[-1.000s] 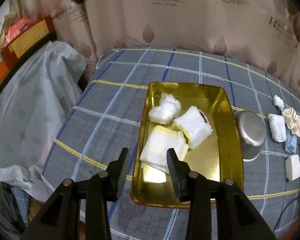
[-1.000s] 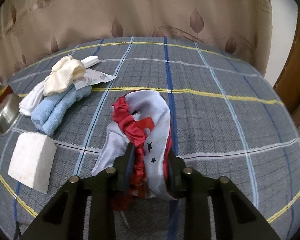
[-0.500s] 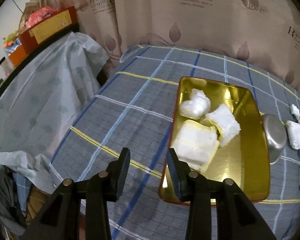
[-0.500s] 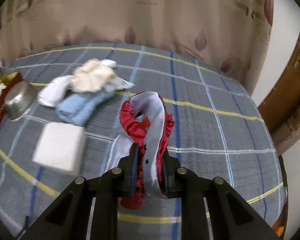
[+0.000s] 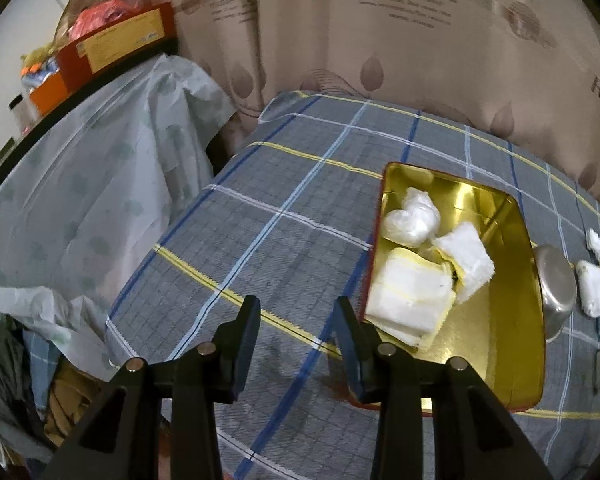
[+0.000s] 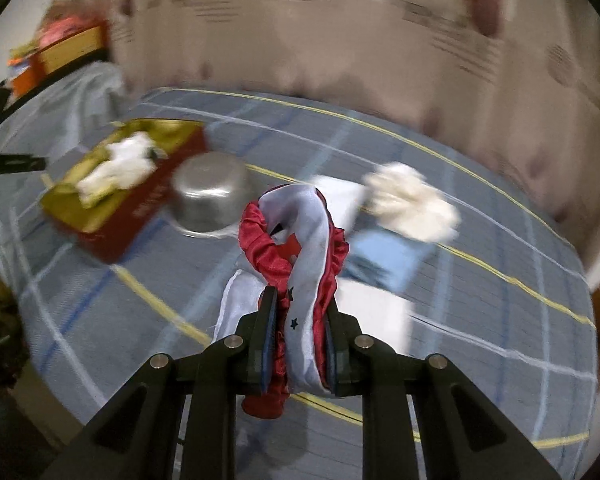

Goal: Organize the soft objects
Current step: 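Carry the red-and-white cloth into the gold tray and open the right tool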

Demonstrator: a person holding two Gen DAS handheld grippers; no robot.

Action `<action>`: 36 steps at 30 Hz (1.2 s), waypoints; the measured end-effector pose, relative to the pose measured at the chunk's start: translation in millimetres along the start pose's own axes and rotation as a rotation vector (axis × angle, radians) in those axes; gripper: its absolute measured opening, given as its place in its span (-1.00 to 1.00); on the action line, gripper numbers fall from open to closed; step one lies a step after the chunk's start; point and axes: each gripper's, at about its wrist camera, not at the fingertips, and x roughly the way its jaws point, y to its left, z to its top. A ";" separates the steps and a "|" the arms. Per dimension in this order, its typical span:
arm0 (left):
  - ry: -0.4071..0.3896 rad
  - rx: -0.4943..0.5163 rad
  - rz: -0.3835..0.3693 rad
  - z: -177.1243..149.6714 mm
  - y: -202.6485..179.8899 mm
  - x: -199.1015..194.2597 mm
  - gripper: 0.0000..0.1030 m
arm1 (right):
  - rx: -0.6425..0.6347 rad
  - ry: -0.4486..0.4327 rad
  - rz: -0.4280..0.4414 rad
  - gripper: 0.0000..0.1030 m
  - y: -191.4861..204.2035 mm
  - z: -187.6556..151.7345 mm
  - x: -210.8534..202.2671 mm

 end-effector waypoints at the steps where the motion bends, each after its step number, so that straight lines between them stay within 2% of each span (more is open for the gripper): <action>1: 0.004 -0.011 0.003 0.4 2.9 0.9 -0.25 | -0.008 -0.001 0.030 -0.65 8.5 3.6 1.8; 5: 0.013 -0.035 0.007 0.7 11.6 2.5 -0.25 | -0.059 -0.019 0.133 -0.65 47.6 22.2 8.5; 14: 0.033 -0.095 0.015 1.9 31.0 6.5 -0.25 | -0.130 -0.076 0.266 -0.65 116.7 73.3 24.3; 24: 0.050 -0.102 0.048 0.9 38.2 12.4 -0.25 | -0.201 -0.066 0.243 -0.65 176.1 97.8 66.2; 36: 0.058 -0.106 0.033 1.5 41.9 14.6 -0.25 | -0.197 -0.016 0.213 -0.62 198.6 107.9 107.4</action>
